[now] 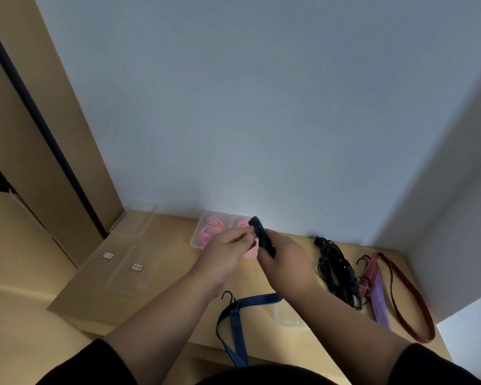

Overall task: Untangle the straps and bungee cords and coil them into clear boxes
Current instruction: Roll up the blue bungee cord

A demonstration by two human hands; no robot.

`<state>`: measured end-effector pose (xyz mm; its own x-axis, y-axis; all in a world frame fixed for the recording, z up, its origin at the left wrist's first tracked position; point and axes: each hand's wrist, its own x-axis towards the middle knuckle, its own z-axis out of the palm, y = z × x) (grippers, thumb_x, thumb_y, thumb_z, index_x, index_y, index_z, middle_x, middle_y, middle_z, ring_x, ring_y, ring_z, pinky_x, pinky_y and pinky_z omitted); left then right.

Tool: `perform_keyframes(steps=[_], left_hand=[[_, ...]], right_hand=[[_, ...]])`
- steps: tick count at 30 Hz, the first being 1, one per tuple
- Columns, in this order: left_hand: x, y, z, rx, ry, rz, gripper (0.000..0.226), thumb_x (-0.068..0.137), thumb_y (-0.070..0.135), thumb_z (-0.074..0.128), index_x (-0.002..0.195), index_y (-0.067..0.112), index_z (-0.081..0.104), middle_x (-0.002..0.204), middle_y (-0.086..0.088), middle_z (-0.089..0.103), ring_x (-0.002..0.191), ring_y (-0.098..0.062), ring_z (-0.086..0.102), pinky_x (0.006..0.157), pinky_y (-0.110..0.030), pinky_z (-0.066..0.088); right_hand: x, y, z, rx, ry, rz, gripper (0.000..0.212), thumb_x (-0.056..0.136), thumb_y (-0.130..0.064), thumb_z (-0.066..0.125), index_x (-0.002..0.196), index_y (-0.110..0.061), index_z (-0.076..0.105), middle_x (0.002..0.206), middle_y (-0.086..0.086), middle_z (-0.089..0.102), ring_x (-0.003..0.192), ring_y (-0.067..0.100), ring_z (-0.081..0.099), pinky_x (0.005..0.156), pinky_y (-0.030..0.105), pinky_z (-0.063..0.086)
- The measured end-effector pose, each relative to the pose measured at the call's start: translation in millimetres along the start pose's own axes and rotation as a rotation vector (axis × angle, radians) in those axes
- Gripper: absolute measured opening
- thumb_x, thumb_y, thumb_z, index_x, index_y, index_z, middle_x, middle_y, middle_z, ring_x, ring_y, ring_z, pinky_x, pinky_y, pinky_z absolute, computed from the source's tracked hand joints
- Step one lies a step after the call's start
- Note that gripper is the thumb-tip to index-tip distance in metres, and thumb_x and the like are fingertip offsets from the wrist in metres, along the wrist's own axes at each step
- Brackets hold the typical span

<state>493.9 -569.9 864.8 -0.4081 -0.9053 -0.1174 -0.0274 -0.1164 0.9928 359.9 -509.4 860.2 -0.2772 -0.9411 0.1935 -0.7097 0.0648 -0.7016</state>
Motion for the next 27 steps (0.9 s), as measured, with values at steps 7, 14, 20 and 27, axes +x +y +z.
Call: perform_keyframes(steps=[7, 14, 20, 27], left_hand=[[7.3, 6.7, -15.6, 0.075, 0.041, 0.079, 0.030, 0.081, 0.028, 0.074, 0.110, 0.026, 0.073, 0.105, -0.001, 0.072, 0.102, -0.017, 0.067, 0.090, -0.039, 0.057], [16.5, 20.8, -24.2, 0.458, 0.025, 0.294, 0.017, 0.094, 0.016, 0.064, 0.090, 0.028, 0.074, 0.066, 0.018, 0.066, 0.061, -0.001, 0.058, 0.059, -0.017, 0.041], [14.0, 29.0, -20.2, 0.807, -0.029, 0.594, 0.012, 0.095, 0.013, 0.062, 0.093, 0.017, 0.074, 0.068, 0.019, 0.055, 0.069, -0.001, 0.050, 0.065, -0.018, 0.034], [2.9, 9.7, -14.3, 0.805, -0.060, 0.645, 0.026, 0.094, 0.005, 0.064, 0.116, 0.012, 0.075, 0.099, 0.009, 0.066, 0.092, -0.001, 0.056, 0.083, -0.001, 0.034]], right_hand=[[3.3, -7.6, -9.6, 0.658, -0.141, 0.244, 0.033, 0.098, 0.003, 0.052, 0.101, -0.021, 0.073, 0.078, -0.005, 0.074, 0.069, 0.009, 0.069, 0.063, 0.022, 0.056], [0.4, -5.1, -5.7, 0.703, -0.274, 0.387, 0.012, 0.100, -0.005, 0.058, 0.100, -0.006, 0.070, 0.074, 0.004, 0.070, 0.064, 0.014, 0.067, 0.061, 0.027, 0.058], [0.4, -8.9, -9.1, 0.786, -0.365, 0.615, 0.021, 0.102, -0.015, 0.058, 0.098, 0.003, 0.068, 0.076, 0.015, 0.072, 0.063, 0.023, 0.068, 0.061, 0.030, 0.057], [2.9, -8.5, -15.8, 1.126, -0.427, 0.705, 0.035, 0.094, -0.019, 0.048, 0.106, 0.006, 0.069, 0.096, 0.022, 0.071, 0.081, 0.030, 0.071, 0.080, 0.040, 0.061]])
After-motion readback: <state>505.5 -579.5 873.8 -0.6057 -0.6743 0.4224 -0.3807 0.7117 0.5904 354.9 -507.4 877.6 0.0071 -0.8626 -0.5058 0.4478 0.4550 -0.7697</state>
